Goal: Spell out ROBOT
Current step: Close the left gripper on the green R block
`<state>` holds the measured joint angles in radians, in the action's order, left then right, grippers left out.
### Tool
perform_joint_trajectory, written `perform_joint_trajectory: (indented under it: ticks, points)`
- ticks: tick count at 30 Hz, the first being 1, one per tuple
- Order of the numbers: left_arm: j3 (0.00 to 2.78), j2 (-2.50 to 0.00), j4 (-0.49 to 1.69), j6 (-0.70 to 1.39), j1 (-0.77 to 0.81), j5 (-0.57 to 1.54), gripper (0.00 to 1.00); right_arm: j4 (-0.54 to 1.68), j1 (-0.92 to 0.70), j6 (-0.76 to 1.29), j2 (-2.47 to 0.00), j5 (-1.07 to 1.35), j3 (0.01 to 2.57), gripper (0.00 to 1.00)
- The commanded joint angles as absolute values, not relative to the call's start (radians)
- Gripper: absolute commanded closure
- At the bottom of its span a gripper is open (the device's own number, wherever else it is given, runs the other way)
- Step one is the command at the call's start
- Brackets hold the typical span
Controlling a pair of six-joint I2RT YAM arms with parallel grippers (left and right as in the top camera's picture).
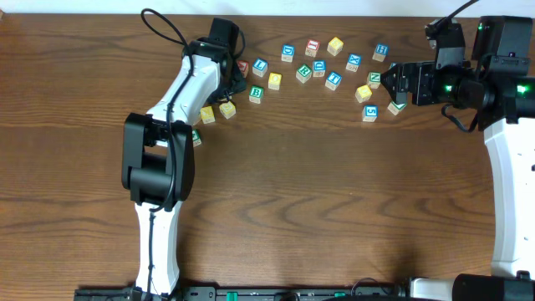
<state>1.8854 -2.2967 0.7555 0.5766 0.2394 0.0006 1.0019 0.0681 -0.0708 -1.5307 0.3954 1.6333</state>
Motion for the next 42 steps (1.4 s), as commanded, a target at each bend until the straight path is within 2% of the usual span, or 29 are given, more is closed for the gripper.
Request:
perform_joint_trajectory:
  ticks: [1,8,42]
  points:
    - [1.869,-2.317,0.751,0.582,0.237,-0.02,0.45,1.003,0.064,-0.084,-1.532,0.394,1.632,0.04]
    - [1.869,-2.317,0.735,0.582,0.237,-0.065,0.49,1.003,0.064,-0.084,-1.532,0.394,1.632,0.04]
    - [1.815,-2.317,0.678,0.582,0.24,-0.065,0.5,1.025,0.064,-0.084,-1.532,0.368,1.632,0.03]
